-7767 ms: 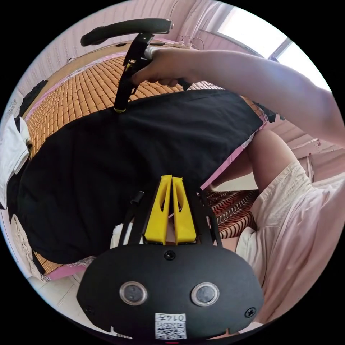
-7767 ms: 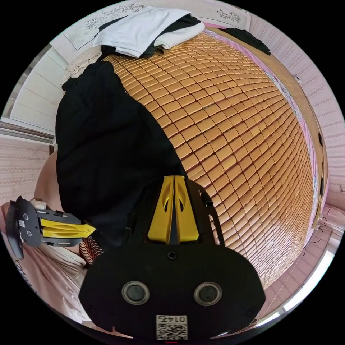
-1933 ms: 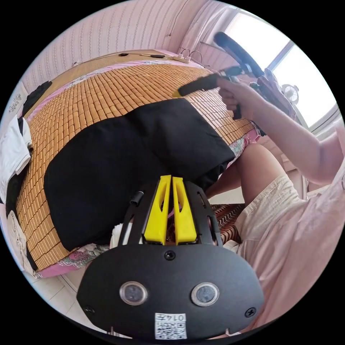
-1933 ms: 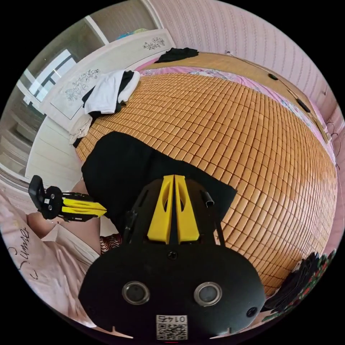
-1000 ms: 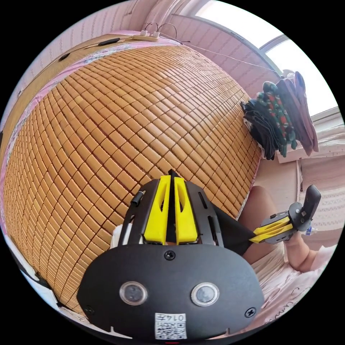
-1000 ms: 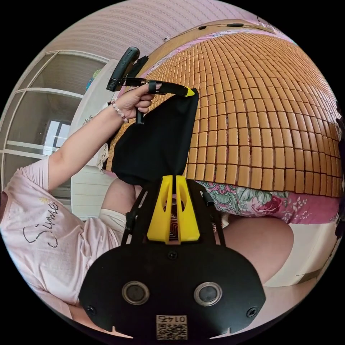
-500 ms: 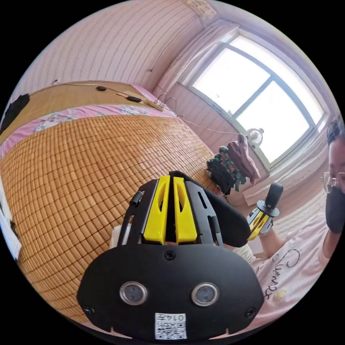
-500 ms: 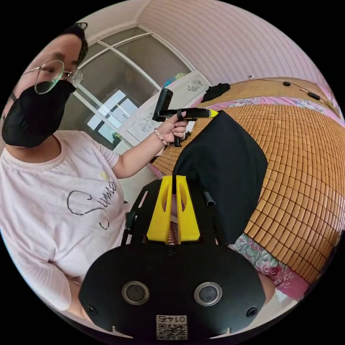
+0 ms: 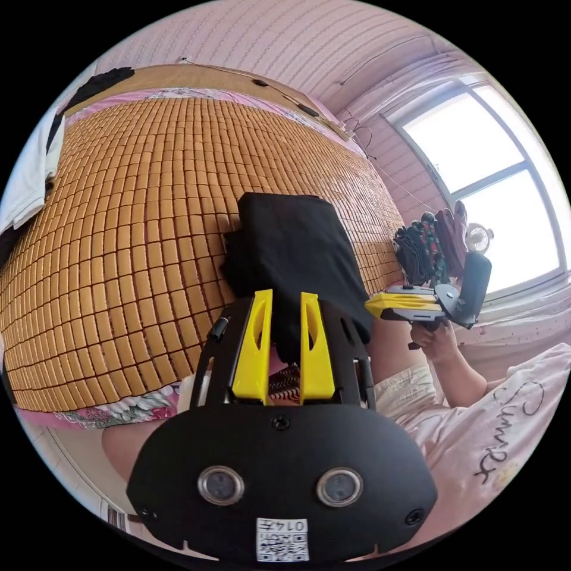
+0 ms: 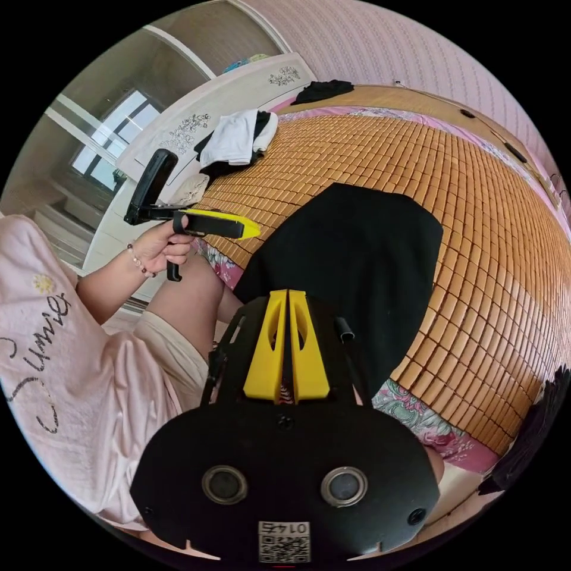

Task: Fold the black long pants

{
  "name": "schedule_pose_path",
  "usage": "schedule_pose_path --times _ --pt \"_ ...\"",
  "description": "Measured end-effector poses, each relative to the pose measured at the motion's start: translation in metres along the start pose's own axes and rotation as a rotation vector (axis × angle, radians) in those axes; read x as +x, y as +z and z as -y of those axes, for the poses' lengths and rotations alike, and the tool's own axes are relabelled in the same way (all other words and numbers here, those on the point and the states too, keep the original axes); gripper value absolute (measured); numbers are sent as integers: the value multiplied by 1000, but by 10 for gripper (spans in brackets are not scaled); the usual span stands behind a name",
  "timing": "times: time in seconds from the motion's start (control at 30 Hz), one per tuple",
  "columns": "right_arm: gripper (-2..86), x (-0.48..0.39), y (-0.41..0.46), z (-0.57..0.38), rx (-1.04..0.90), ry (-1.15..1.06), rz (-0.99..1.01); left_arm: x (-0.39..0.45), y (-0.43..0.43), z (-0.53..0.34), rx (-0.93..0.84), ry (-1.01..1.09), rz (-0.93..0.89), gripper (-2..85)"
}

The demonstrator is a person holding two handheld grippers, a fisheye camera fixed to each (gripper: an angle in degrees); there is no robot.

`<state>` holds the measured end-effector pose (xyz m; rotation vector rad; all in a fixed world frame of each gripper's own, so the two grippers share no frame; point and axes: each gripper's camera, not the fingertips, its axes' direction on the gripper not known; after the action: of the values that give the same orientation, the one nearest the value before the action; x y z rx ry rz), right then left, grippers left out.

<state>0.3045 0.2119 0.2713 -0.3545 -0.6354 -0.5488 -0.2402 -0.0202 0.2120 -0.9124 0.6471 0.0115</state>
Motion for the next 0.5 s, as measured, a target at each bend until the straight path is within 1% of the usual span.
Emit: schedule_pose_path --times 0.1,0.17,0.2,0.23,0.27,0.3,0.4,0.5 --pt "0 26 -9 31 25 19 -83 30 5 -9 -6 127 23 65" --pt "0 41 -6 55 42 43 -96 40 21 -15 -70 178 96 63" --pt "0 47 0 73 41 34 -92 39 37 -20 -127 179 156 60" --pt "-1 53 12 89 35 35 -102 33 53 -25 -187 161 168 55" --pt "-1 55 20 97 22 39 -111 30 57 -27 -201 148 153 52" --pt "-3 61 40 112 -30 47 -125 27 57 -30 -187 134 123 44" --pt "-7 72 89 134 -208 47 -162 26 53 -33 -185 137 121 31" --pt "-8 69 67 141 -111 47 -130 28 42 -35 -199 162 90 38"
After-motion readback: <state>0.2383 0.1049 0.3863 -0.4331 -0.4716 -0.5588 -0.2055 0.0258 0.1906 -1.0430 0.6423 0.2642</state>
